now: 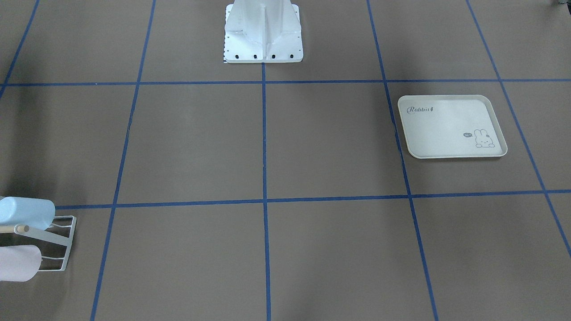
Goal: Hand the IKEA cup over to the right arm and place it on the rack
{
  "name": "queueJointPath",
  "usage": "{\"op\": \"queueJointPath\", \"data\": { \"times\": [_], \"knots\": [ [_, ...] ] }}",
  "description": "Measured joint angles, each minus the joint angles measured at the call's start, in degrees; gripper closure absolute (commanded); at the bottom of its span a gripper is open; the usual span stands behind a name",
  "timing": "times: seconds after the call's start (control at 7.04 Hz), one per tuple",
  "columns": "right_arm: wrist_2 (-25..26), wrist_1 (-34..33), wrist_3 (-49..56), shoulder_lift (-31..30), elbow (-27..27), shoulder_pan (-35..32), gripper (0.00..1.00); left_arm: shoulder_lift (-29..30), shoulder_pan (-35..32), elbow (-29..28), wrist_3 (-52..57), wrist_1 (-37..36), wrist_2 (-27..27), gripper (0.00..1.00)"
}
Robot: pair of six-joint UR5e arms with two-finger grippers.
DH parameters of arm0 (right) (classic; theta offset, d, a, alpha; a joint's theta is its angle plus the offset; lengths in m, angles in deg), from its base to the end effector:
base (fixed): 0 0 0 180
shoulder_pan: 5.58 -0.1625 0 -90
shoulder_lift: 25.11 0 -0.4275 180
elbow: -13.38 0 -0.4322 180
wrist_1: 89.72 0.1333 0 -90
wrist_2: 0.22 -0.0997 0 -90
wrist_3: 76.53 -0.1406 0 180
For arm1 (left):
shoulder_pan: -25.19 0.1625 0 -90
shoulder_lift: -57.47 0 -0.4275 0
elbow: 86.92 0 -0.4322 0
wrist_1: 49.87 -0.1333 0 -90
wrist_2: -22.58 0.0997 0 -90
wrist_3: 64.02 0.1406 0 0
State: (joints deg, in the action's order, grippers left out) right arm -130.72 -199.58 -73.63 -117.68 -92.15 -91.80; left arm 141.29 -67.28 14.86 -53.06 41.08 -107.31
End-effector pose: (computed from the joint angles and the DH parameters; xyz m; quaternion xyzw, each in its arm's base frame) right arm 0.0097 -0.4899 0.6108 -0.0591 -0.3450 -0.0338 0.9361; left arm -0.0644 -0.4932 0.6411 0.0932 0.3319 0.0889 0.9345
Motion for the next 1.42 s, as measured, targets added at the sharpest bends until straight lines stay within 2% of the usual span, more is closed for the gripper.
{"op": "queueJointPath", "data": {
  "times": [1.42],
  "knots": [
    [-1.72, 4.16, -0.03, -0.49, 0.47, 0.00, 0.00, 0.02, 0.00, 0.23, -0.09, 0.11, -0.09, 0.00]
  ]
}}
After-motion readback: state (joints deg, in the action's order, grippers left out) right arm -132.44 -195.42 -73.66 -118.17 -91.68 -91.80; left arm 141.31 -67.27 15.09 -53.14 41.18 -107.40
